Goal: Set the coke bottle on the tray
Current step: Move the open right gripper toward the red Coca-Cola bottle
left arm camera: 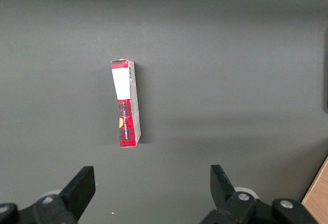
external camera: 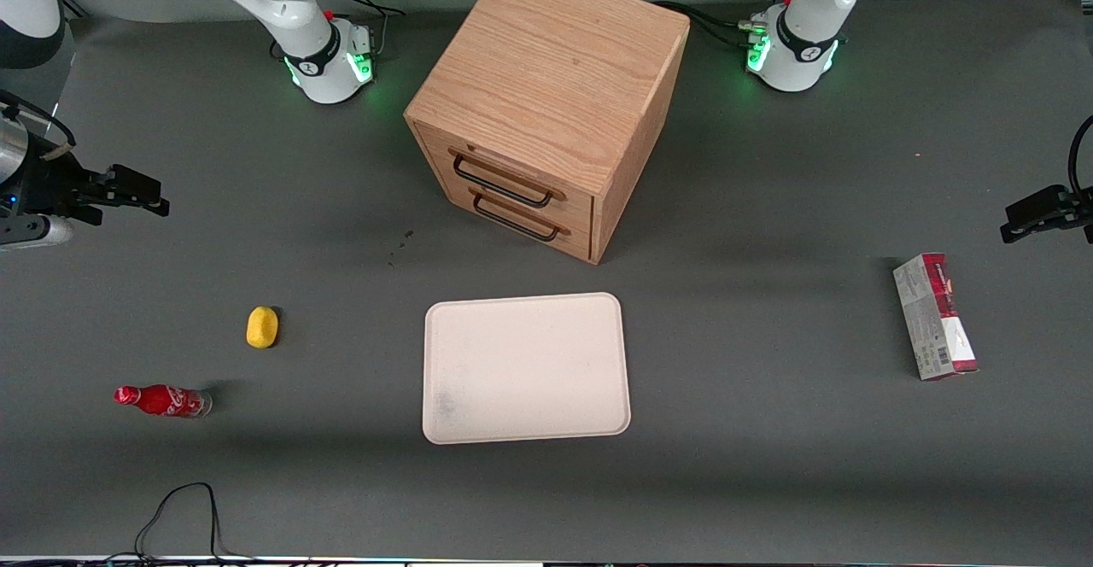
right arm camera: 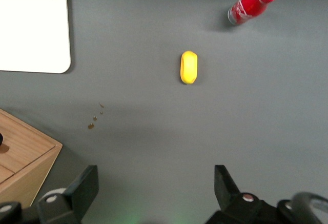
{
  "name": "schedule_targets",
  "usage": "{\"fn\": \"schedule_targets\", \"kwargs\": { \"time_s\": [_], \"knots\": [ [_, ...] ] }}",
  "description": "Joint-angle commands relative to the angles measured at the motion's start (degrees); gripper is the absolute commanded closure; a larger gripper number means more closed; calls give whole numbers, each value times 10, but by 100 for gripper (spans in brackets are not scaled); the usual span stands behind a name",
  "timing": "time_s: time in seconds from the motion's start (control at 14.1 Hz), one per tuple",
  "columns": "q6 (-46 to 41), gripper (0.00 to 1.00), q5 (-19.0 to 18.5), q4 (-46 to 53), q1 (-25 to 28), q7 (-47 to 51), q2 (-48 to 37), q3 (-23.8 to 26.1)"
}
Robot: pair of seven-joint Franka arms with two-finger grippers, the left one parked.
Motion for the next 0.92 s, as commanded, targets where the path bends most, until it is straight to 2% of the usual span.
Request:
{"fn": "schedule_targets", "kwargs": {
  "time_s": [0.0,0.36,0.85],
  "knots": [
    [-16,0,3,17,-1,15,1,0],
    [-16,0,3,59,-3,16,25,-1],
    [-19,0,2,57,-3,11,26,-17]
  ]
}}
